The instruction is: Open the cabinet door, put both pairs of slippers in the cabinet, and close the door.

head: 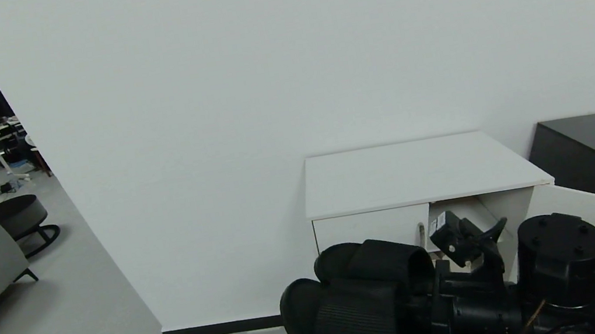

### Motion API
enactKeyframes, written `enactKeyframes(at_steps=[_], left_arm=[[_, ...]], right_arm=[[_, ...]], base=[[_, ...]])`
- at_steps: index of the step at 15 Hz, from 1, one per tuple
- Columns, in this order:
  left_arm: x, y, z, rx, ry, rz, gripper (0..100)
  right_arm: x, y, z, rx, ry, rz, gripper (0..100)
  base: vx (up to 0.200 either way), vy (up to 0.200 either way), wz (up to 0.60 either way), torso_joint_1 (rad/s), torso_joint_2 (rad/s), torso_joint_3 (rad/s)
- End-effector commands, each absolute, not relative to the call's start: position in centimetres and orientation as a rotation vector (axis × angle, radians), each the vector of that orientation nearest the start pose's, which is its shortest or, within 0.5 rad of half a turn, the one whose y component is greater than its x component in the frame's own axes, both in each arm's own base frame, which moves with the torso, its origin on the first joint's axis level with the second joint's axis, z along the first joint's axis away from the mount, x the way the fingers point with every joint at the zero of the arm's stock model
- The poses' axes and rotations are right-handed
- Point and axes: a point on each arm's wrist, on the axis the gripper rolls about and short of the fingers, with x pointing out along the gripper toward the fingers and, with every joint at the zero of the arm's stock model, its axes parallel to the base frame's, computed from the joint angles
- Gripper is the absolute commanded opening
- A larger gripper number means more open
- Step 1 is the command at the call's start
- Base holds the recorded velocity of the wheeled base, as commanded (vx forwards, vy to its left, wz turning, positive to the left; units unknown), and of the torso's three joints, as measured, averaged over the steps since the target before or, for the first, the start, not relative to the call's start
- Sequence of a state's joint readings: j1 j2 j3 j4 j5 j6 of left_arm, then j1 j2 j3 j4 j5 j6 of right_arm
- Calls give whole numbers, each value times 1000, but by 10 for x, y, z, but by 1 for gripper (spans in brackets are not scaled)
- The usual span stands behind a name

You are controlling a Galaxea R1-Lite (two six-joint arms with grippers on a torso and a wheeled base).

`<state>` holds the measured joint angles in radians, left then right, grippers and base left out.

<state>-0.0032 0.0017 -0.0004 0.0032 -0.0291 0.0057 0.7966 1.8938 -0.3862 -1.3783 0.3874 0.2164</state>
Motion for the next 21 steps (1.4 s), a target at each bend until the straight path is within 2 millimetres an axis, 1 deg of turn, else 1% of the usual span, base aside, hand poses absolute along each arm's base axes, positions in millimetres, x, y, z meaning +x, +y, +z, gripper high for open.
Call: enactKeyframes(at_steps=[1,4,7,8,12,16,19,21], left_arm=[[-23,-1,75,6,5,-32,0],[-23,0,75,11,4,-25,0],[-23,0,75,9,4,-25,0],[-23,0,75,9,4,-25,0],[-23,0,75,8,5,-25,0],[-23,0,75,6,5,-25,0],[-23,0,75,6,5,-25,0],[-23,0,75,6,5,-25,0]], right_arm=[[188,206,96,158,291,1175,0],[190,207,93,153,300,1173,0],[186,203,77,157,264,1206,0],[186,201,72,144,285,1222,0],[183,196,69,131,307,1254,0],[182,184,64,96,323,1314,0],[174,177,59,46,334,1322,0],[174,176,58,42,336,1324,0]], base=[[0,0,0,0,0,0],[0,-200,0,4,4,1],[0,-200,0,2,2,4],[0,-200,0,7,2,7],[0,-200,0,6,2,-2],[0,-200,0,4,0,-1],[0,-200,0,4,2,2],[0,-200,0,2,0,5]])
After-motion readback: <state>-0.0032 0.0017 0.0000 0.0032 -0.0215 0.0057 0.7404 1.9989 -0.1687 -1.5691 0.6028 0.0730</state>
